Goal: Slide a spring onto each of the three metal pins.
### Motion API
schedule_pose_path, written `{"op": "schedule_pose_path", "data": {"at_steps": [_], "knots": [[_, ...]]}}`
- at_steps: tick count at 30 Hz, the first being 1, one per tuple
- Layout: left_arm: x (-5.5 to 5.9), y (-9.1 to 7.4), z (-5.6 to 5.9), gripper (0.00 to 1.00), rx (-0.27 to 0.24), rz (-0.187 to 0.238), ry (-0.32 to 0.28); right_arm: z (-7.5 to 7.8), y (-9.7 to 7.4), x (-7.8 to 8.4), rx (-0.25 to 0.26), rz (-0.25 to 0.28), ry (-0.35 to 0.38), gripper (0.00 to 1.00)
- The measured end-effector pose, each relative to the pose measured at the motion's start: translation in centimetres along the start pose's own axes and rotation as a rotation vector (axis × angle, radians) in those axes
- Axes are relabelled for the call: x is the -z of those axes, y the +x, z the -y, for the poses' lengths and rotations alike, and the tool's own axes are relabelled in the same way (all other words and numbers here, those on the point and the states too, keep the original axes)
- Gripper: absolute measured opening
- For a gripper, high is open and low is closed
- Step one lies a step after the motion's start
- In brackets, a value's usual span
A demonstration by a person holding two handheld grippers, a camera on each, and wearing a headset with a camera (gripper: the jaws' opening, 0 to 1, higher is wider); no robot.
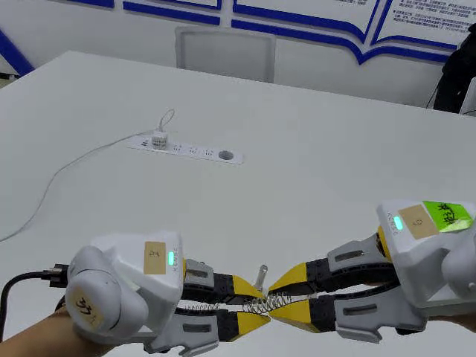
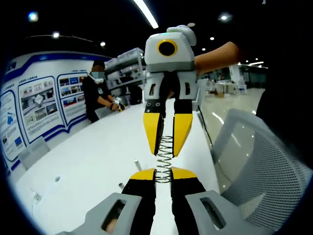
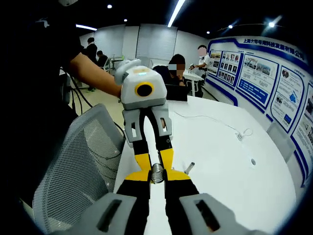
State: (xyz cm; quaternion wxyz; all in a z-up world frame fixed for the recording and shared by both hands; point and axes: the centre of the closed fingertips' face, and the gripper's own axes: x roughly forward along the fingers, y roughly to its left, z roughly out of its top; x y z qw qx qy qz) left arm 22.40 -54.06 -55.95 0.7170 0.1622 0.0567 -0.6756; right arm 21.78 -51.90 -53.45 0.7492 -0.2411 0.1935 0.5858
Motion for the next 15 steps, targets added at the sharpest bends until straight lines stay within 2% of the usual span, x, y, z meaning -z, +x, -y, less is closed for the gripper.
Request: {"op": "schedule_pose_path", "data": {"at_steps": [6,10,12,15], "knots": [[0.0,0.2,0.2,0.09,-0.003,0.006,-0.023,-0.1,0.2,-0.8,0.003,0.045,0.041,0.11],[-0.5,0.3,0.3,0.1,-0.015,0.035,-0.025,0.1,0.2,-1.9,0.009,0.106,0.102,0.11],[-0.8,0.3,0.2,0.1,-0.026,0.053,-0.038,0.3,0.2,-2.2,0.017,0.12,0.107,0.11],[-0.8,0.2,-0.2,0.1,-0.045,0.057,-0.05,0.5,0.3,-2.3,0.043,0.121,0.093,0.11]]}}
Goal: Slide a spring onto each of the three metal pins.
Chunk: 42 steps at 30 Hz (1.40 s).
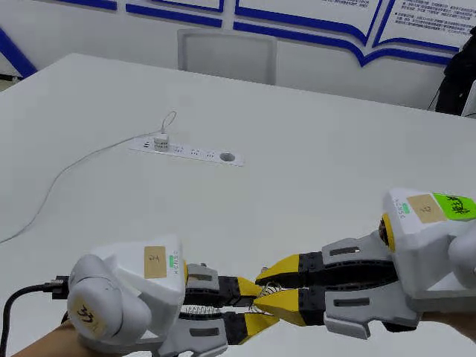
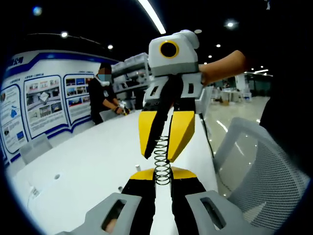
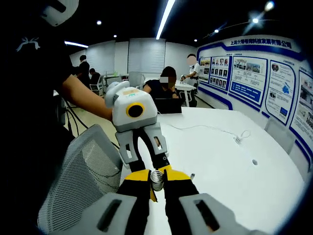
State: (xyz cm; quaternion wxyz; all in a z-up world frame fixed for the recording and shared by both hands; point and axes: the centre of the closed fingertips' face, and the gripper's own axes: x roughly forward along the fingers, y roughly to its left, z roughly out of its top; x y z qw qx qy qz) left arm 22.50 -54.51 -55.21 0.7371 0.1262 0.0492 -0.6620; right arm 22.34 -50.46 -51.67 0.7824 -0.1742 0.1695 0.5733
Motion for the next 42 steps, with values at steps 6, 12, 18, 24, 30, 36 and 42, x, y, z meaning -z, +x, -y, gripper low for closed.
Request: {"op": "schedule_pose_path", "data": {"at_steps": [6,12,18,24,30,36,42], "knots": [[0.3,-0.1,0.1,0.1,-0.003,-0.017,-0.001,0.0,0.3,0.1,0.009,-0.002,0.024,0.1],[0.3,-0.1,-0.5,0.11,-0.047,-0.021,0.0,0.5,0.2,0.1,0.041,-0.001,0.057,0.1],[0.3,-0.2,-1.5,0.17,-0.084,-0.016,-0.029,1.2,-0.2,-0.1,0.071,0.011,0.08,0.1],[0.7,-1.3,-3.3,0.37,-0.176,-0.009,-0.062,2.0,-0.6,-0.1,0.104,0.011,0.087,0.1],[1.3,-2.8,-4.9,0.56,-0.272,-0.005,-0.102,3.3,-1.4,0.3,0.146,0.003,0.107,0.1],[2.0,-4.6,-7.0,0.79,-0.382,-0.001,-0.123,5.3,-2.8,1.0,0.209,-0.007,0.118,0.1],[2.3,-5.5,-7.5,0.83,-0.415,0.017,-0.159,7.5,-4.2,1.7,0.278,-0.005,0.155,0.11]]}}
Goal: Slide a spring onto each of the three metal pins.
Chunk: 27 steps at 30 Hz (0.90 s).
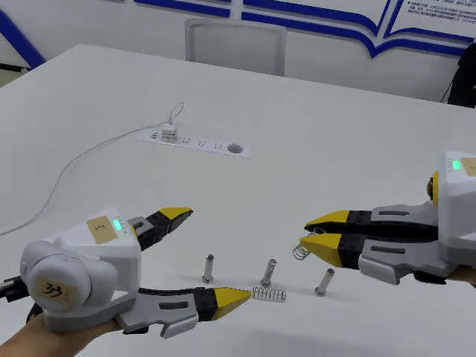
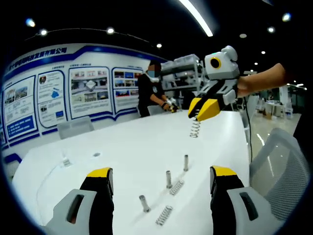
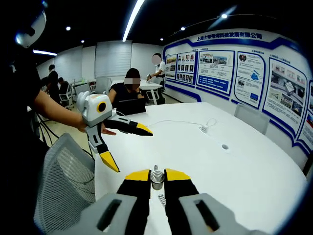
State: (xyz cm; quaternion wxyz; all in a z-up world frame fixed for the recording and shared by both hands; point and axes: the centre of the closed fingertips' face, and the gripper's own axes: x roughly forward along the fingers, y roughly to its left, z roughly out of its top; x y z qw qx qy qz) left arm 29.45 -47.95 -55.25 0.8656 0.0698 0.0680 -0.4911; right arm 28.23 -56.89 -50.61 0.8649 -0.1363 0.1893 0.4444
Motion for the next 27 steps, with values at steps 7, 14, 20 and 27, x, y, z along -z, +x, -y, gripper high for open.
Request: {"op": "schedule_pose_path", "data": {"at_steps": [7,14,20,27], "knots": [[1.3,-0.6,-0.1,0.9,-0.021,0.0,-0.078,3.5,-0.7,1.6,0.109,-0.025,0.077,0.11],[3.2,-1.4,0.0,0.92,-0.049,-0.042,-0.127,5.6,-1.4,3.3,0.192,-0.046,0.12,0.11],[3.8,-1.5,0.3,0.93,-0.068,-0.029,-0.196,6.6,-1.3,5.3,0.227,-0.086,0.164,0.11],[3.9,-1.7,0.2,0.99,-0.092,-0.015,-0.222,7.1,-1.2,7.1,0.245,-0.12,0.175,0.11]]}}
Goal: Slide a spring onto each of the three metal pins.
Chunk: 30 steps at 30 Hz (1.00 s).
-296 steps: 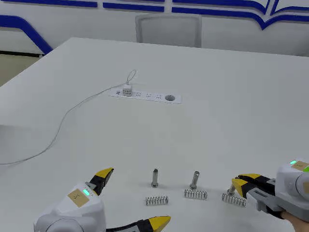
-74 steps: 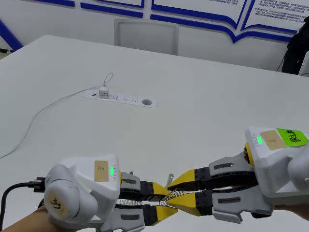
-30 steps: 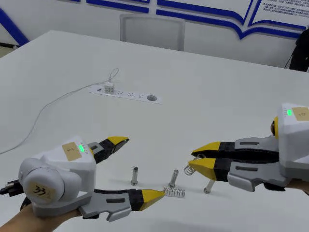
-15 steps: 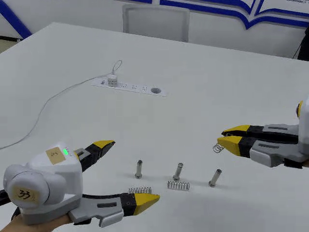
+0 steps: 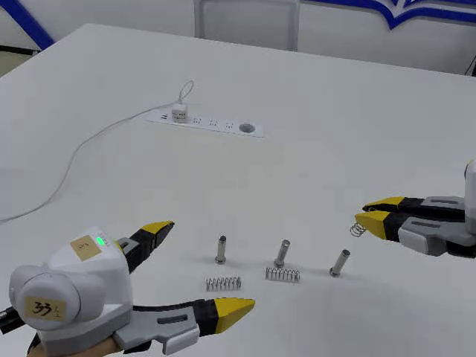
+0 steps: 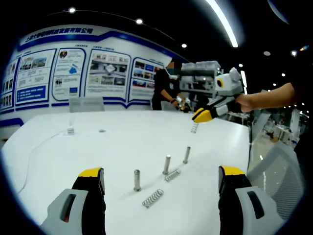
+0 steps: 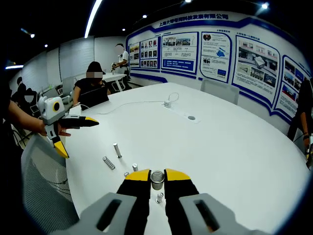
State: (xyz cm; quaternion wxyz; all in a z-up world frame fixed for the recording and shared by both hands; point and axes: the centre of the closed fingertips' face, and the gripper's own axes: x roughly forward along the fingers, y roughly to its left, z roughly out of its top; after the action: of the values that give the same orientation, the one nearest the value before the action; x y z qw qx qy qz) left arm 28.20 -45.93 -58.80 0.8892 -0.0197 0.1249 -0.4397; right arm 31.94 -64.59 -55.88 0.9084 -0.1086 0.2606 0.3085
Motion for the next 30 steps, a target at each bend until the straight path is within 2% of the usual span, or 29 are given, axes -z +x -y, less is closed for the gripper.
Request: {"op": "schedule_pose_path", "data": {"at_steps": [4,7,14,16,18,19,23,27,30], "knots": [[0.1,-0.1,0.4,1.0,0.008,0.001,-0.009,0.5,0.5,0.9,0.009,-0.015,0.023,0.11],[0.2,-0.1,0.4,1.0,-0.002,0.01,-0.035,0.6,0.8,1.3,0.007,-0.018,0.044,0.11],[0.1,-0.2,0.7,1.0,-0.026,0.031,-0.045,0.8,1.6,2.2,0.013,-0.037,0.064,0.11],[0.6,-0.3,0.8,1.0,-0.026,0.023,-0.052,0.8,1.7,2.4,0.014,-0.046,0.058,0.11],[1.6,-0.4,1.1,1.0,-0.002,-0.025,-0.054,0.8,1.9,2.6,0.012,-0.051,0.062,0.11],[1.5,-0.4,1.0,1.0,-0.011,-0.023,-0.029,0.8,2.0,2.8,0.008,-0.055,0.073,0.11],[1.1,-0.5,0.8,1.0,-0.016,0.002,-0.055,1.0,2.2,3.1,0.015,-0.063,0.078,0.11],[1.3,-0.6,0.5,1.0,-0.031,-0.011,-0.044,0.9,2.4,3.3,0.011,-0.067,0.097,0.11],[1.2,-0.6,0.5,1.0,-0.034,-0.004,-0.038,0.7,2.6,3.8,0.007,-0.084,0.094,0.11]]}}
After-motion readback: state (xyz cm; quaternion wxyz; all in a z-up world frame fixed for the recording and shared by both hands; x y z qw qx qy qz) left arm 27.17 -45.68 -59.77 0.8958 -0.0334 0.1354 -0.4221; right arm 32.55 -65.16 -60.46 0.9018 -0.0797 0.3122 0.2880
